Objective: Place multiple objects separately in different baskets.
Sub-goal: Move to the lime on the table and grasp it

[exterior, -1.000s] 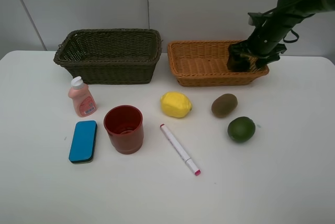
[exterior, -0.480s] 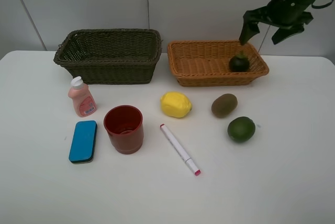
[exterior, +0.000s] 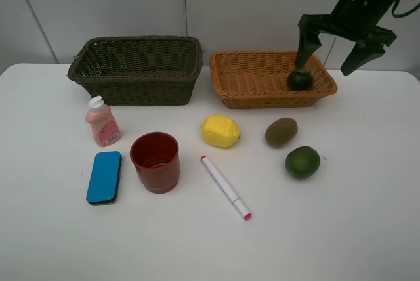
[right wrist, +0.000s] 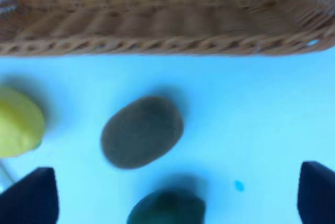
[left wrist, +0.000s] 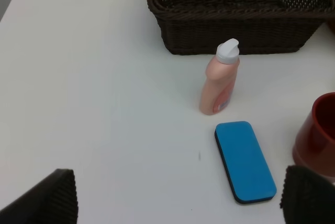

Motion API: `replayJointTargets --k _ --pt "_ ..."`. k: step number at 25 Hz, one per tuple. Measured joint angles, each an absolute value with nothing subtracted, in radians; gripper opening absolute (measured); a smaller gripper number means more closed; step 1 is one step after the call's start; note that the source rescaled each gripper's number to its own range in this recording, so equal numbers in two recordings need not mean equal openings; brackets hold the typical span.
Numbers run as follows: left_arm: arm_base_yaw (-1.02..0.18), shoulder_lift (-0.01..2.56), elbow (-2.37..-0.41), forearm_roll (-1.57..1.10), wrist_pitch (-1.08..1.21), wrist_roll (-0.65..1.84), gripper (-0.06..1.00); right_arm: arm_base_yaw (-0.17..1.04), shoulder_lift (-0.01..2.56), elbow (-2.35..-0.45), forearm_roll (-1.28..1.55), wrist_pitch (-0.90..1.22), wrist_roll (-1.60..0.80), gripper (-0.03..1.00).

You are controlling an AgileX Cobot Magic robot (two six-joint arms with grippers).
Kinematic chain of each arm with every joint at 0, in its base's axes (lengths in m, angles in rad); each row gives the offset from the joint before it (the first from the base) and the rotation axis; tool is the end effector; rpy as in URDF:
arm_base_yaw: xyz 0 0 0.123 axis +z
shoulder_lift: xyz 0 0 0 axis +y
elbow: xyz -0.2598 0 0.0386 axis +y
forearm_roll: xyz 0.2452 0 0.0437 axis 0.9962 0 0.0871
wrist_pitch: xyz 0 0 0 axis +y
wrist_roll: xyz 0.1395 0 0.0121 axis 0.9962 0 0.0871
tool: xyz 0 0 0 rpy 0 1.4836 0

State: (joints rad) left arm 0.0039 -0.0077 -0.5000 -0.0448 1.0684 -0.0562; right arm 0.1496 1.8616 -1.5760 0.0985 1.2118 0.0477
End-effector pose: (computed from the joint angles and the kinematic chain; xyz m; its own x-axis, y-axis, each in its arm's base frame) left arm 0.0575 -0.0053 0.2532 -0.4567 -0.0794 -0.8861 -0.0045 0.9962 -0.0870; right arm 0.3753 0.0696 0.1961 -0.9860 -0.0657 -0.1535 -0.0822 0.9912 0.1038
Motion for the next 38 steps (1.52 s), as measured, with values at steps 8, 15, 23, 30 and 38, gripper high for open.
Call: replayJointTargets --k 8,15,23,30,38 --pt "0.004 -0.008 -0.500 -0.045 1.068 -0.056 1.00 0.242 1.768 -1.273 0.097 1.031 0.087 1.00" --pt "0.004 -0.008 -0.500 -0.045 1.068 -0.056 1.00 0.269 1.735 -1.050 0.093 0.868 0.090 1.00" --pt "0.004 -0.008 -0.500 -0.045 1.068 -0.056 1.00 0.269 1.735 -0.917 0.090 0.698 0.090 1.00" --pt "0.004 -0.008 -0.500 -0.045 1.068 -0.056 1.00 0.269 1.738 -0.871 0.090 0.609 0.090 1.00" --pt "0.004 -0.008 -0.500 -0.045 1.068 -0.056 1.00 0.269 1.819 -0.871 0.090 0.589 0.090 1.00"
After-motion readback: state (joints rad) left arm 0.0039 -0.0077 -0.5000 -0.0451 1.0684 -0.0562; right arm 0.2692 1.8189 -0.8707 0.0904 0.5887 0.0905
